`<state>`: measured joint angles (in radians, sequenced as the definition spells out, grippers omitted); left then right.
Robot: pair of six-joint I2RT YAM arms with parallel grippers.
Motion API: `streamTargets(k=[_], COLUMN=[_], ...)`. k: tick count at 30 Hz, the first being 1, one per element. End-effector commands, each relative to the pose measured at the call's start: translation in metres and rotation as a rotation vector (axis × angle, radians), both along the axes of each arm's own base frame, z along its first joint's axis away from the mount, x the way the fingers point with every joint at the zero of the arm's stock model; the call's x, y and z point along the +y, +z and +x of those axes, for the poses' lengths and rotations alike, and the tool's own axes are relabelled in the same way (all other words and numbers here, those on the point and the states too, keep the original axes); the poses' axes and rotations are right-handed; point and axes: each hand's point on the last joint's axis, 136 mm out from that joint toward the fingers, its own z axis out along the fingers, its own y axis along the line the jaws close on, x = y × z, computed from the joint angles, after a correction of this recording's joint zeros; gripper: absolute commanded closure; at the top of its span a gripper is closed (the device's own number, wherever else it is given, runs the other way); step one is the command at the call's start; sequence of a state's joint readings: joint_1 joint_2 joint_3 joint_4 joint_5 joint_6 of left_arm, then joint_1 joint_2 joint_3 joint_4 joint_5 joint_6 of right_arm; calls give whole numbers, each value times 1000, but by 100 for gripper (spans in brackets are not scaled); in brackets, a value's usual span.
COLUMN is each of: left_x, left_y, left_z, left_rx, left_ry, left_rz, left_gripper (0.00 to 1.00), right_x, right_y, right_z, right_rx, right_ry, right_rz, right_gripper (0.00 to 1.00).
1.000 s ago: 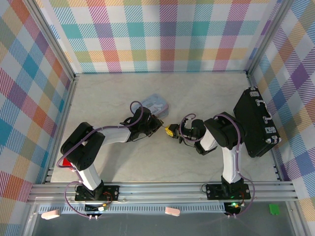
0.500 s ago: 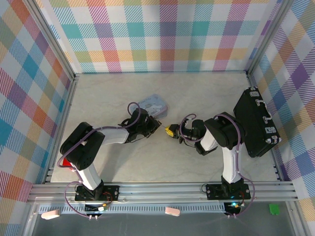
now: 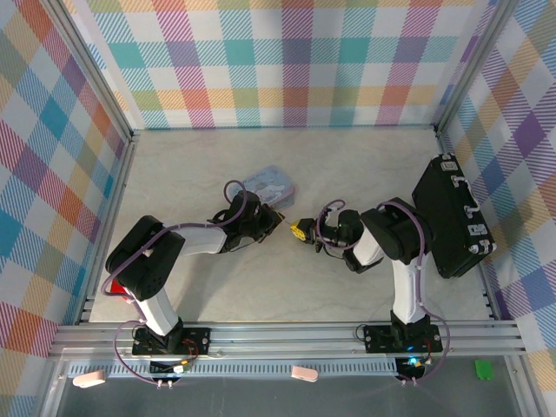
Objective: Unlock a padlock with a key
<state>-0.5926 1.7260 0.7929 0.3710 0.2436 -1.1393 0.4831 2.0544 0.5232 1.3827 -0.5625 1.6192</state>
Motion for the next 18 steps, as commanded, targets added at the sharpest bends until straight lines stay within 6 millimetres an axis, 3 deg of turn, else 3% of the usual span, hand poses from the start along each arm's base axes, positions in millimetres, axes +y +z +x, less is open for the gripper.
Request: streamTargets(k=[1, 12, 18], left_x=[-4, -5, -4], left_y=[24, 27, 28], left_z=[4, -2, -5], left_rx=[-52, -43, -41], left_ry=[-5, 4, 3], left_rz=[-78, -121, -129], left_gripper=[99, 99, 99], right_x=[3, 2, 4], right_y=[11, 0, 4], right_z=[4, 4, 7], right_rx=[-32, -4, -12], right_ry=[13, 1, 8], right_rz=[25, 15, 24], right_gripper=[100, 100, 100])
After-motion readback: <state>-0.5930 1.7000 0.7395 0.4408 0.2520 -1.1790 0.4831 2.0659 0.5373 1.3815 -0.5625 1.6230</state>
